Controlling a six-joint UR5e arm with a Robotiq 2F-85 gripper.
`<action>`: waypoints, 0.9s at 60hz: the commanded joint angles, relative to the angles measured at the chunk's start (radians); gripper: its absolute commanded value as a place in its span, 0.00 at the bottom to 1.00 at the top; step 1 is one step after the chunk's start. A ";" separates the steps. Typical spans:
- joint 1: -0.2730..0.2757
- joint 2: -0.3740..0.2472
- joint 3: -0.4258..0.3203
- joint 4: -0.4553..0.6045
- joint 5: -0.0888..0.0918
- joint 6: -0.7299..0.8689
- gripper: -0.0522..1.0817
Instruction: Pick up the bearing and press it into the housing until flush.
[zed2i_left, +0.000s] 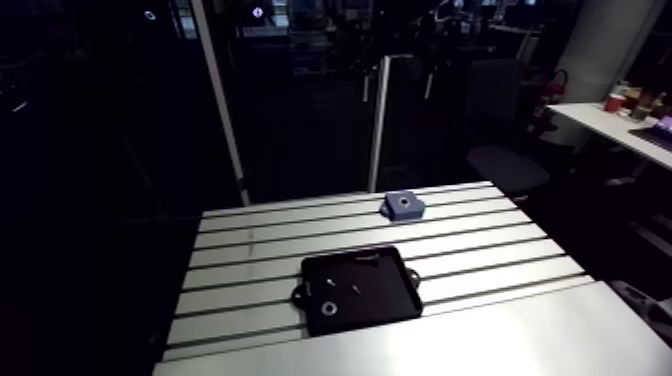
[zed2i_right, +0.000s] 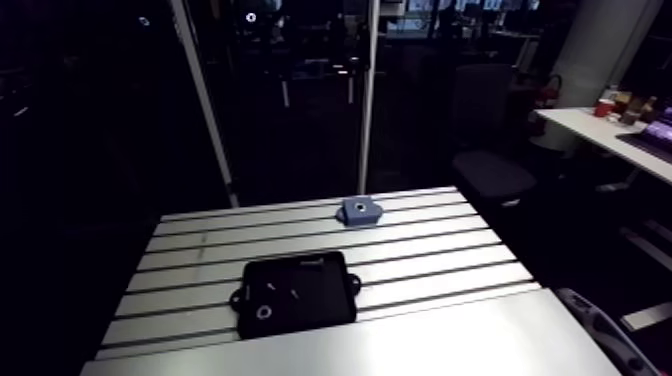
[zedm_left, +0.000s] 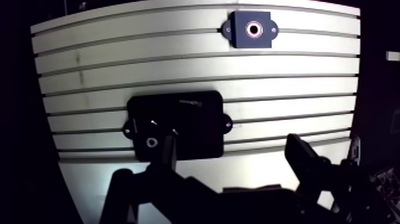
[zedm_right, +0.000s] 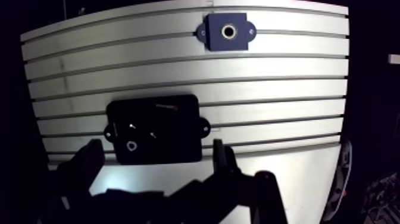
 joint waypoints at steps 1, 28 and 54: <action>0.035 -0.017 0.009 0.014 0.000 0.045 0.05; 0.030 -0.087 0.063 0.038 -0.007 0.051 0.05; 0.025 -0.081 0.074 0.032 -0.010 0.046 0.05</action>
